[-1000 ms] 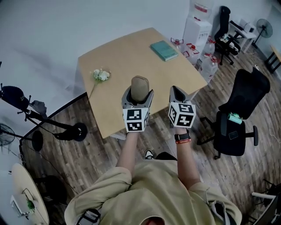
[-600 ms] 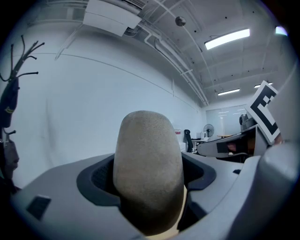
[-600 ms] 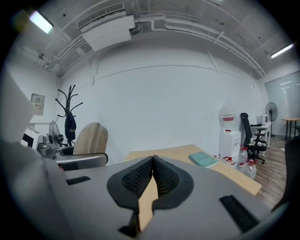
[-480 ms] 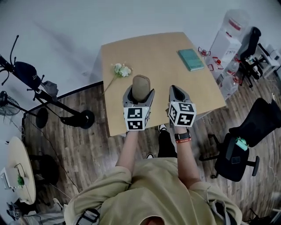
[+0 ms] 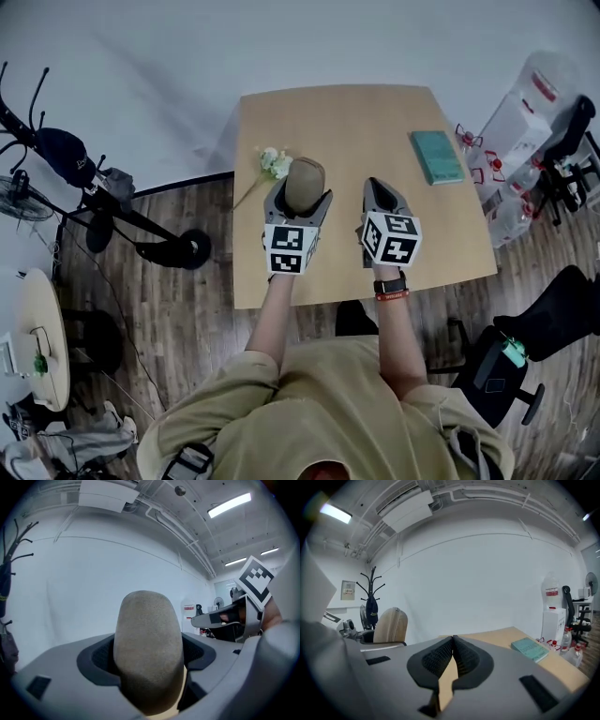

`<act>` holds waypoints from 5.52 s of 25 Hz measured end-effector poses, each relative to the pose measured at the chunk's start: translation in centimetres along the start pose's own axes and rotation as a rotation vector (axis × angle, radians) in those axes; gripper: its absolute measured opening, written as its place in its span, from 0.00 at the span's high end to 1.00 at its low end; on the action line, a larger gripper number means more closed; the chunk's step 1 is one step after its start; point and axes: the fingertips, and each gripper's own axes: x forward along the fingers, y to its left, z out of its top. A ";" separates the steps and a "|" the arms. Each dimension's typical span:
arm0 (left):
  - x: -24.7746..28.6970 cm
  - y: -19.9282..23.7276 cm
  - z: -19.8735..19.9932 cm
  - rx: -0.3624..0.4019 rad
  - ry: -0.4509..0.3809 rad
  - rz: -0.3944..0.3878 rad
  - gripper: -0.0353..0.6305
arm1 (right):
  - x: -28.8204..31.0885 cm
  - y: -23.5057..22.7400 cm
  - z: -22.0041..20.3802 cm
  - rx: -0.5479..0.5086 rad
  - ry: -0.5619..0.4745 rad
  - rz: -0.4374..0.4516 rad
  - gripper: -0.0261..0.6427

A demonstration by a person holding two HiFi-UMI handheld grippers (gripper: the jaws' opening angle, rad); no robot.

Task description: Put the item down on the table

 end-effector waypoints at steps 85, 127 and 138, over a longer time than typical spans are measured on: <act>37.9 1.5 -29.8 0.707 0.702 -0.792 0.39 | 31.1 -19.9 -11.8 0.142 0.285 0.068 0.96; 35.7 1.4 -25.1 0.547 0.716 -0.754 0.35 | 27.5 -19.4 -11.0 0.168 0.256 0.059 0.95; 29.0 0.6 -16.6 0.350 0.540 -0.578 0.35 | 22.1 -16.1 -7.1 0.139 0.182 0.067 0.95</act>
